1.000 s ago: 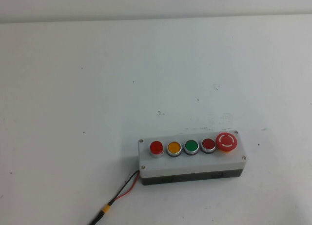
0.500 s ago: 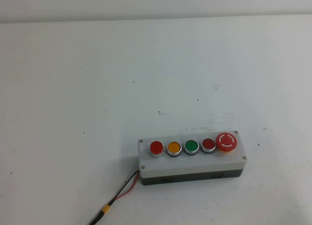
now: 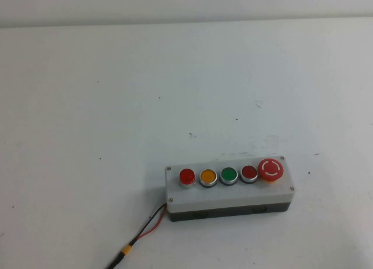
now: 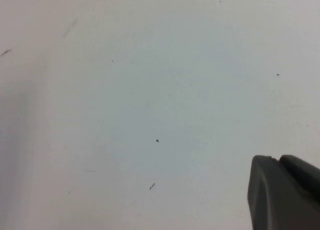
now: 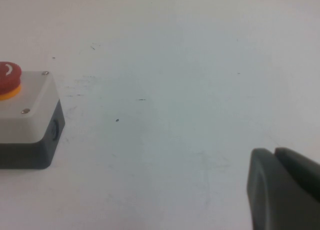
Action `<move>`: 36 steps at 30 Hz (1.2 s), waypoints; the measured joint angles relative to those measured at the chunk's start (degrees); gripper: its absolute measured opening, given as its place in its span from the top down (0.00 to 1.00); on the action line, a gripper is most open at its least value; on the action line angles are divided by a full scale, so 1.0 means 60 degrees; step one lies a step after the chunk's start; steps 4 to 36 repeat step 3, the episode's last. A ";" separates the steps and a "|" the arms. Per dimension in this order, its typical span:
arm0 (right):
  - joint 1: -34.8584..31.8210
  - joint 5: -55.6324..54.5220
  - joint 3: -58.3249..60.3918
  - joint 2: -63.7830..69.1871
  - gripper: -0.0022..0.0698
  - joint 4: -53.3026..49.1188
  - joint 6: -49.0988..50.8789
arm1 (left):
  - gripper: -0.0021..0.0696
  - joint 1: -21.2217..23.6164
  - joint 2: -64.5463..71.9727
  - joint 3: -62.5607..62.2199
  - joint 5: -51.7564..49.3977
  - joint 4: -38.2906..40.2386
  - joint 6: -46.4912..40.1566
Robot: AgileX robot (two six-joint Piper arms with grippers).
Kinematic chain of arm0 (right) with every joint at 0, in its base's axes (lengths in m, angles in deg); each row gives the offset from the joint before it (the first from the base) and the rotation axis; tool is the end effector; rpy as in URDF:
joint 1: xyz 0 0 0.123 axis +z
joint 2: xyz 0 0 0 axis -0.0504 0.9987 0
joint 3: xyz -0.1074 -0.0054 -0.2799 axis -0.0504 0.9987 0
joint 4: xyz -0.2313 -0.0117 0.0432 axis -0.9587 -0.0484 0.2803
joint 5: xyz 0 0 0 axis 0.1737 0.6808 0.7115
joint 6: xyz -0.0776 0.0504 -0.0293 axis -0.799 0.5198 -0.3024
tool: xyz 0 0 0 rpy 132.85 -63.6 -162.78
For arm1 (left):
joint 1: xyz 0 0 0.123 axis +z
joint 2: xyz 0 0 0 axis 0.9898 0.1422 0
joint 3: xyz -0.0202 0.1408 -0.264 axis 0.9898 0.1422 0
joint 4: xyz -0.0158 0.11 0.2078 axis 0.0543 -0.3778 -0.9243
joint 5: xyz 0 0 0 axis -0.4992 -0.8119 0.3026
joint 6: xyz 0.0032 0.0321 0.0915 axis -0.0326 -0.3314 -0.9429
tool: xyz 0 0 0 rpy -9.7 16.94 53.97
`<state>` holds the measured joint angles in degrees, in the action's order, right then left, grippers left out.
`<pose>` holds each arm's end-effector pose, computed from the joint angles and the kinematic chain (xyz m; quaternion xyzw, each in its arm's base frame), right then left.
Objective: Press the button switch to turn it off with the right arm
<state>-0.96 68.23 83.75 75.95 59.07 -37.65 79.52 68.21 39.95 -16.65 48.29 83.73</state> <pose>0.0279 0.0072 0.1743 -0.0242 0.7921 0.0424 0.6084 0.0264 0.0016 0.1678 0.0492 0.8078 0.0291 0.5866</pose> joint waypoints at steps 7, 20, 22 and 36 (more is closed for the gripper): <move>0.0000 0.0000 0.0000 0.0000 0.99 0.0000 0.0000 | 0.97 0.0000 0.0000 0.0000 0.0000 0.0000 0.0000; 0.0000 0.0000 0.0000 0.0000 0.99 0.0000 0.0000 | 0.97 0.0000 0.0000 0.0000 0.0000 0.0000 0.0000; 0.0000 0.0000 0.0000 0.0000 0.99 0.0000 0.0000 | 0.97 0.0000 0.0000 0.0000 0.0000 0.0000 0.0000; 0.0000 0.0000 0.0000 0.0000 0.99 0.0000 0.0000 | 0.97 0.0000 0.0000 0.0000 0.0000 0.0000 0.0000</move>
